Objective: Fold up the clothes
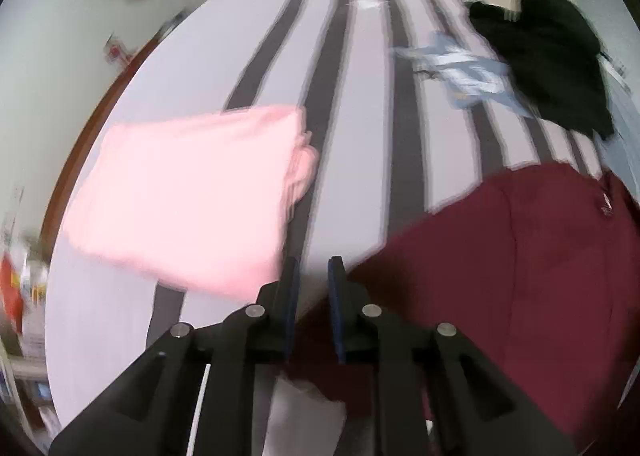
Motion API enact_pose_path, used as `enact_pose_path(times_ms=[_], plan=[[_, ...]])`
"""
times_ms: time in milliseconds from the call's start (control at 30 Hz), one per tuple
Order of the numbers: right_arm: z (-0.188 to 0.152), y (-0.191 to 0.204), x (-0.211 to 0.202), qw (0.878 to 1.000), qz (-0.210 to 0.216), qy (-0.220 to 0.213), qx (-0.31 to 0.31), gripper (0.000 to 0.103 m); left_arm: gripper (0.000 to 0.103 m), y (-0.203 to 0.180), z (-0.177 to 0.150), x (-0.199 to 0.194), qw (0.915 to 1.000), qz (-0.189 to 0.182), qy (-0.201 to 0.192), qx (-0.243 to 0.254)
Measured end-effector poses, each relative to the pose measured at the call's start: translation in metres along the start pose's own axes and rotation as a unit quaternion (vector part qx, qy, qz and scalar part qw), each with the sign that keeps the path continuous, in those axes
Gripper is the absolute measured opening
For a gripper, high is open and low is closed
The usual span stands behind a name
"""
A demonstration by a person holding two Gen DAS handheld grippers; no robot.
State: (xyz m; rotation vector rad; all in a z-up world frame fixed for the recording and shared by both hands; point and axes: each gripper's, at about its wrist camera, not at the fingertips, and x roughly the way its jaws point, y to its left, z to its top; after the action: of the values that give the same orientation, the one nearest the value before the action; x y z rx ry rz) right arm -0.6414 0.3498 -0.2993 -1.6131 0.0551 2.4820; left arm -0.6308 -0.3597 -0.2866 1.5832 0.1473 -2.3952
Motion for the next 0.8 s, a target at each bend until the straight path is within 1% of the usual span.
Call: enact_pose_path(times_ms=[33, 100, 133, 167, 233, 300, 367, 400, 500, 567, 633, 667, 700, 767, 800], plan=[[0.000, -0.001, 0.001, 1.000, -0.001, 0.004, -0.006, 0.004, 0.016, 0.006, -0.003, 0.001, 0.9999, -0.002, 0.001, -0.012], [-0.001, 0.000, 0.001, 1.000, -0.005, 0.005, -0.019, 0.004, 0.025, 0.014, -0.012, 0.002, 0.9996, -0.008, -0.001, -0.029], [-0.002, 0.000, 0.002, 1.000, -0.007, 0.006, -0.025, 0.004, 0.026, 0.014, -0.017, 0.004, 0.9996, -0.010, 0.004, -0.027], [-0.003, 0.000, 0.002, 0.999, -0.010, 0.007, -0.032, 0.008, 0.028, 0.012, -0.024, 0.006, 0.9998, -0.006, 0.010, -0.016], [-0.010, -0.008, -0.010, 1.000, -0.002, -0.006, -0.016, 0.014, 0.029, 0.007, -0.038, 0.009, 0.9998, 0.005, 0.019, 0.005], [-0.017, -0.019, -0.023, 1.000, 0.009, -0.022, 0.006, 0.023, 0.033, 0.003, -0.051, 0.015, 0.9997, 0.004, 0.025, 0.004], [-0.028, -0.029, -0.036, 0.999, 0.018, -0.035, 0.025, 0.024, 0.035, 0.008, -0.065, 0.018, 0.9992, -0.009, 0.033, -0.020], [-0.036, -0.033, -0.041, 0.999, 0.018, -0.038, 0.028, 0.024, 0.035, 0.012, -0.072, 0.017, 0.9989, -0.014, 0.031, -0.033], [-0.054, -0.040, -0.051, 0.998, 0.014, -0.043, 0.038, 0.024, 0.037, 0.022, -0.087, 0.007, 0.9978, -0.015, 0.006, -0.064], [-0.061, -0.045, -0.053, 0.997, 0.012, -0.043, 0.055, 0.024, 0.041, 0.028, -0.097, -0.004, 0.9960, -0.032, -0.009, -0.083], [-0.068, -0.050, -0.053, 0.997, 0.011, -0.040, 0.072, 0.024, 0.044, 0.027, -0.106, -0.012, 0.9954, -0.048, -0.014, -0.082], [-0.071, -0.053, -0.051, 0.996, 0.008, -0.036, 0.079, 0.024, 0.048, 0.027, -0.110, -0.017, 0.9950, -0.056, -0.017, -0.081], [-0.074, -0.054, -0.049, 0.996, 0.008, -0.034, 0.085, 0.024, 0.050, 0.021, -0.112, -0.015, 0.9952, -0.062, -0.014, -0.074], [-0.082, -0.057, -0.044, 0.994, 0.030, -0.024, 0.101, 0.024, 0.050, 0.011, -0.116, -0.008, 0.9955, -0.073, -0.002, -0.060], [-0.085, -0.056, -0.041, 0.993, 0.049, -0.015, 0.108, 0.025, 0.050, 0.007, -0.118, -0.004, 0.9951, -0.079, 0.005, -0.059]])
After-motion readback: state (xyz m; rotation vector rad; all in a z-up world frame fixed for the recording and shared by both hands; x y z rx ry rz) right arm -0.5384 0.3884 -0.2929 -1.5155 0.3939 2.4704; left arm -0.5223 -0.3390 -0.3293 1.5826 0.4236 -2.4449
